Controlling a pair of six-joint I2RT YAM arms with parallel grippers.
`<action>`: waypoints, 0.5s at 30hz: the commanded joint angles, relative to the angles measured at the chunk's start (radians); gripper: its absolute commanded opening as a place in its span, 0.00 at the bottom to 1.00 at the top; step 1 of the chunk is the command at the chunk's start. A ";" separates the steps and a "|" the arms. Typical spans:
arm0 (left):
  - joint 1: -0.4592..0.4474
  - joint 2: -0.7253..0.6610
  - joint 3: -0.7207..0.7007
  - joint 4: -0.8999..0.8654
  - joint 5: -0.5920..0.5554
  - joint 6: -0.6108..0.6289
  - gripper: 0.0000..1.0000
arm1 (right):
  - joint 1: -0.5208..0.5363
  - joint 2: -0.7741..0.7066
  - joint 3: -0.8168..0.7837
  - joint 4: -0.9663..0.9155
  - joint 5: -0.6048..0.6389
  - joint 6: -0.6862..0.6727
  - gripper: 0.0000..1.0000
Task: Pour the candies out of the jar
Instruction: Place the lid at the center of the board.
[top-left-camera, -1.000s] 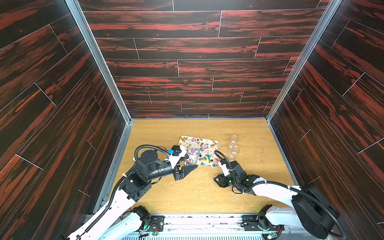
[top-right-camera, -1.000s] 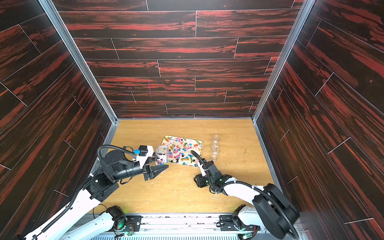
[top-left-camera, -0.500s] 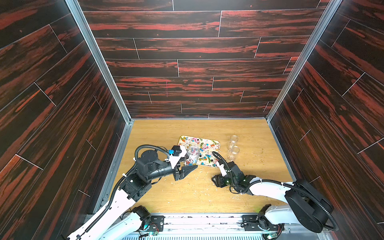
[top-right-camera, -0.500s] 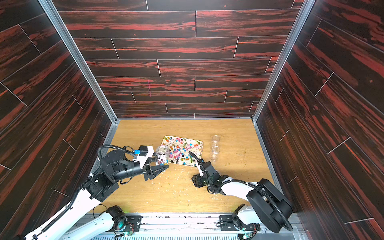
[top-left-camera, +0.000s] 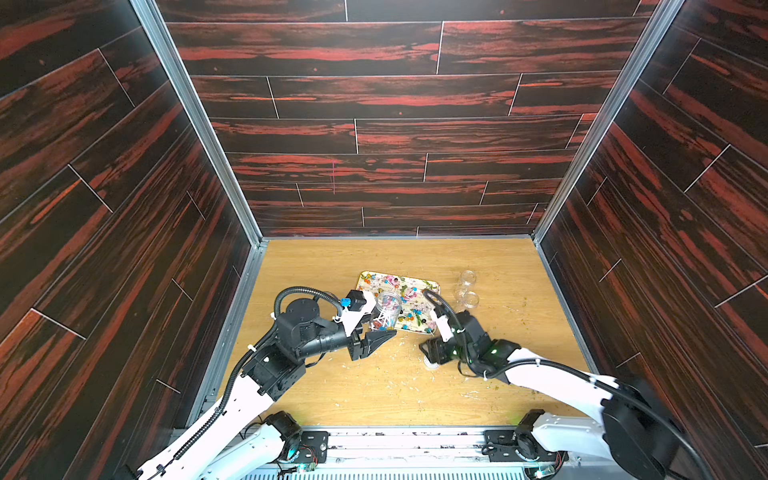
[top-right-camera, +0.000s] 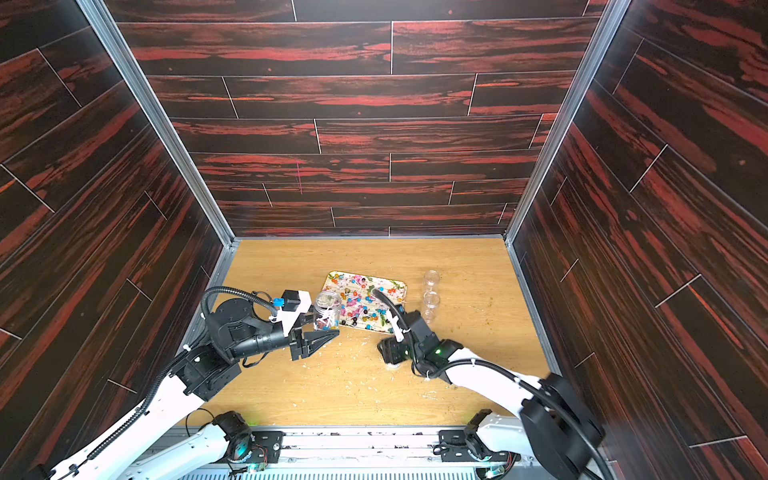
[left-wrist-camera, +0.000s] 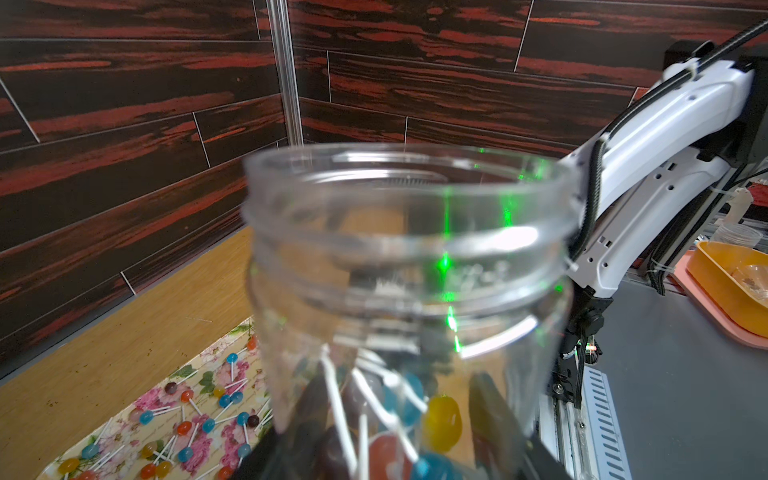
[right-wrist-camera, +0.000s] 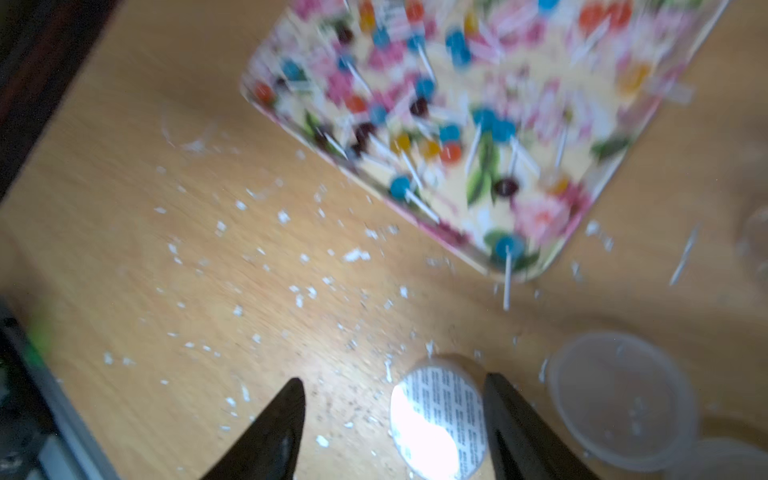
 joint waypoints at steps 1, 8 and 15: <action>0.001 0.004 0.010 0.013 0.001 0.010 0.41 | 0.007 -0.063 0.071 -0.096 0.019 -0.032 0.71; 0.002 0.023 0.018 -0.012 -0.013 0.024 0.41 | 0.007 -0.185 0.149 -0.174 0.059 -0.011 0.71; 0.003 0.088 0.034 -0.037 -0.040 0.043 0.41 | 0.006 -0.297 0.209 -0.271 0.119 0.020 0.75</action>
